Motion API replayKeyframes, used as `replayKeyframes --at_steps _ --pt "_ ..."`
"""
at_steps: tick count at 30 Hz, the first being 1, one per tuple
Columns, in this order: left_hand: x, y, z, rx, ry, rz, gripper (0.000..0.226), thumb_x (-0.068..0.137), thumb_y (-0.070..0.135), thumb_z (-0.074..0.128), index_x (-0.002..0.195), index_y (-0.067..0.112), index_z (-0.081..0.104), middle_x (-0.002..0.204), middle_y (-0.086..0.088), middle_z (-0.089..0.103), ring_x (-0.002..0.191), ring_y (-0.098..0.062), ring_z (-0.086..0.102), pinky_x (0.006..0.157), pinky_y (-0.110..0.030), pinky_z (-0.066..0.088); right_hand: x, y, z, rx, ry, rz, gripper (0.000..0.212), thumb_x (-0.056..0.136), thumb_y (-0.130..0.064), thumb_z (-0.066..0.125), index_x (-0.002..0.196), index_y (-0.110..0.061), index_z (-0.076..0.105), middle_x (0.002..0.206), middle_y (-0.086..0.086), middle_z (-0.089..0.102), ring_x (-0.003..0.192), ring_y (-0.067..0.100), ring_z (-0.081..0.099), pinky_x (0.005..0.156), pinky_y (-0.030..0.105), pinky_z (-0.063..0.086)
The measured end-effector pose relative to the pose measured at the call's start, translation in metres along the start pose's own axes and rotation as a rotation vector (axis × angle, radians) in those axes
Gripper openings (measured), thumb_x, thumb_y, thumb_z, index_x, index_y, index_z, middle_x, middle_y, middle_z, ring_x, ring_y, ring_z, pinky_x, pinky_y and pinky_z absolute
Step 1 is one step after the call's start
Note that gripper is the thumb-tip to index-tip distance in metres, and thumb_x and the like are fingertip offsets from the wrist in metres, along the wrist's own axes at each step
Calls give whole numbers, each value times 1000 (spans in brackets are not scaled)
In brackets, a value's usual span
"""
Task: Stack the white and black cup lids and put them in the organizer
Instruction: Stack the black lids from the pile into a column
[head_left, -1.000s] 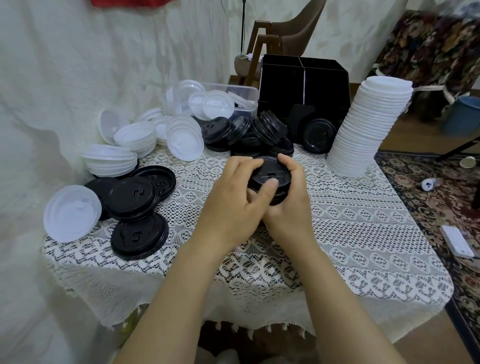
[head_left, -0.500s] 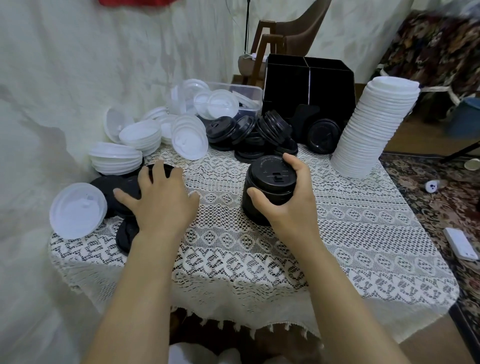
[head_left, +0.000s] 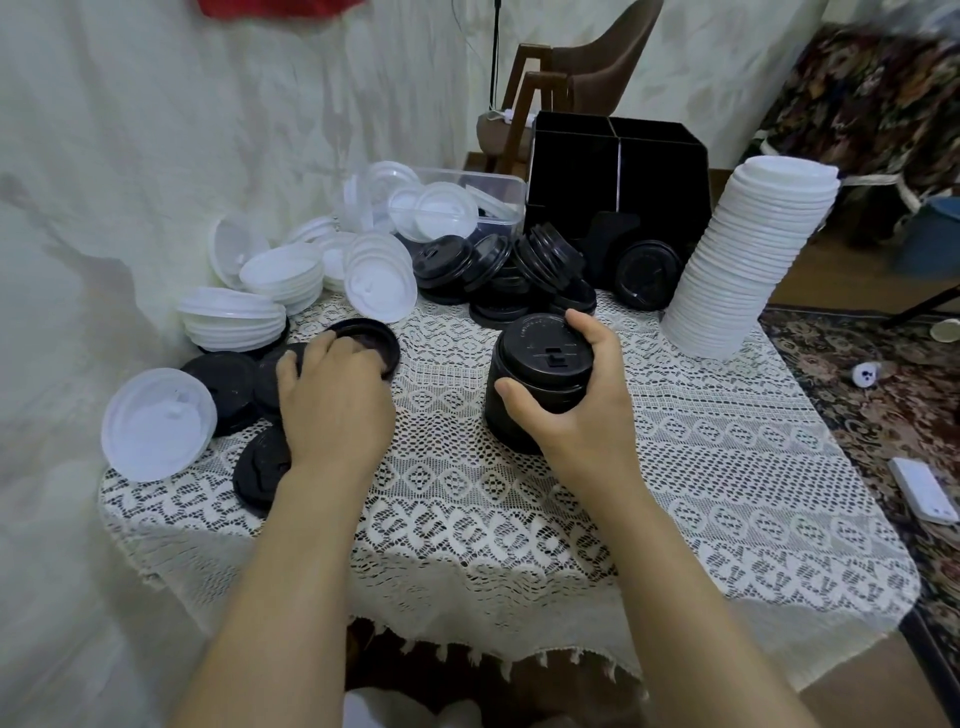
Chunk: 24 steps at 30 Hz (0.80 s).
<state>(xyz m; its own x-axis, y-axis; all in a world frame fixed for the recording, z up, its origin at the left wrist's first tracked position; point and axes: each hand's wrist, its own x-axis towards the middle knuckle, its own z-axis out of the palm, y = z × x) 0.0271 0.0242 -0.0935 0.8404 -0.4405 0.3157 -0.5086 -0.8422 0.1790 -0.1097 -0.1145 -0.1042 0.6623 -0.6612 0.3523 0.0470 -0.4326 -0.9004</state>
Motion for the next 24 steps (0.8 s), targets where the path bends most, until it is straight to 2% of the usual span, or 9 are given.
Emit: replayKeyframes --at_steps 3,6,10,15,19,24 --pt "0 9 0 -90 -12 149 23 92 22 60 113 20 69 122 3 59 124 -18 45 116 -47 15 0 1 0 3 0 -6 75 75 -30 83 135 -26 39 128 -6 50 117 4 51 91 5 40" --pt "-2 16 3 -123 -31 240 21 91 23 62 111 20 70 113 6 59 116 -16 49 115 -47 17 1 1 0 5 1 -12 76 73 -32 82 135 -26 39 127 -6 51 116 3 52 91 6 40" --pt "-1 15 2 -124 -50 250 20 91 24 64 109 21 72 107 6 60 116 -16 48 116 -46 12 1 0 1 6 2 -4 78 68 -43 77 135 -28 39 128 -8 51 116 1 51 92 8 41" --pt "-3 16 2 -109 39 227 18 93 16 59 106 20 71 99 3 63 115 -19 51 117 -49 3 0 1 1 5 2 -13 77 70 -41 77 135 -27 39 128 -7 50 117 2 51 95 9 41" --pt "-2 16 3 -139 114 212 18 95 15 55 108 16 66 101 0 61 111 -23 52 116 -51 7 0 1 1 -7 4 -15 77 69 -43 77 134 -28 39 128 -8 50 118 4 51 96 13 42" --pt "-2 16 8 -160 165 261 25 92 3 52 109 18 62 96 3 59 105 -21 54 116 -54 4 0 0 1 -7 7 -21 76 69 -43 76 134 -28 39 128 -7 50 118 4 51 97 14 42"
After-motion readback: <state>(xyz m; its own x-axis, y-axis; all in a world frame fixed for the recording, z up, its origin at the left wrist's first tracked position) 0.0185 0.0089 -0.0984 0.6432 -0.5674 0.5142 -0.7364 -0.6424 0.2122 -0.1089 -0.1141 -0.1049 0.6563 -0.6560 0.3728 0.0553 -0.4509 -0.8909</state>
